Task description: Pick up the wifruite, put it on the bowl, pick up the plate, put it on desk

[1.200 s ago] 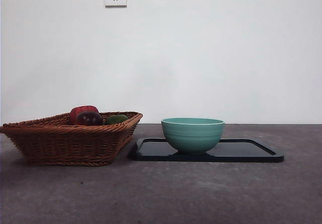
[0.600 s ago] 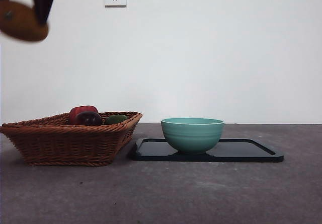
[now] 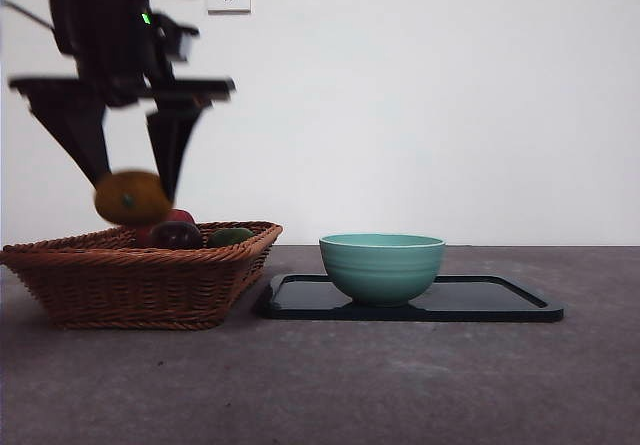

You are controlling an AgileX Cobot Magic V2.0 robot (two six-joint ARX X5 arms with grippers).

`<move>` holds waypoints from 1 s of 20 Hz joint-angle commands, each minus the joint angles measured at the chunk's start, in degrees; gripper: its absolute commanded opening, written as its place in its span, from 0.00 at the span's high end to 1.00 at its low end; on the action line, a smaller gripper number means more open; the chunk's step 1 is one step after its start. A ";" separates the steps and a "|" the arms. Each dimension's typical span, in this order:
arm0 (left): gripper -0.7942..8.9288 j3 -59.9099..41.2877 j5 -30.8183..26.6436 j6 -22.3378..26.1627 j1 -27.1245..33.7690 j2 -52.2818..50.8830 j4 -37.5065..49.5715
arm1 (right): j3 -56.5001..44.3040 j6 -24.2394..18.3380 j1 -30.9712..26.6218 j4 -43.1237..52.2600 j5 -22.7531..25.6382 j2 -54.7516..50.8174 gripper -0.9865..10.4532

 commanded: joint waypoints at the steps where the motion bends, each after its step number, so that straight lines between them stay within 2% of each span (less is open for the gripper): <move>1: 0.67 0.61 3.58 1.22 0.44 4.72 1.07 | 0.61 0.57 0.26 -4.28 -0.02 0.11 0.43; 6: 0.67 0.61 3.80 1.20 0.48 12.33 6.12 | 0.61 0.57 0.26 -4.28 -0.02 0.11 0.43; 12: 0.67 0.61 3.91 1.20 0.48 13.40 6.82 | 0.61 0.57 0.26 -4.28 -0.02 0.11 0.43; 13: 0.66 0.61 3.98 1.18 0.48 13.40 6.84 | 0.61 0.55 0.26 -4.28 -0.02 0.11 0.43; 16: 0.43 0.72 4.04 1.44 0.48 12.81 6.51 | 0.61 0.55 0.26 -4.28 -0.02 0.11 0.43; 20: 0.41 0.76 4.24 2.08 0.48 8.61 5.73 | 0.61 0.55 0.26 -4.28 -0.02 0.11 0.43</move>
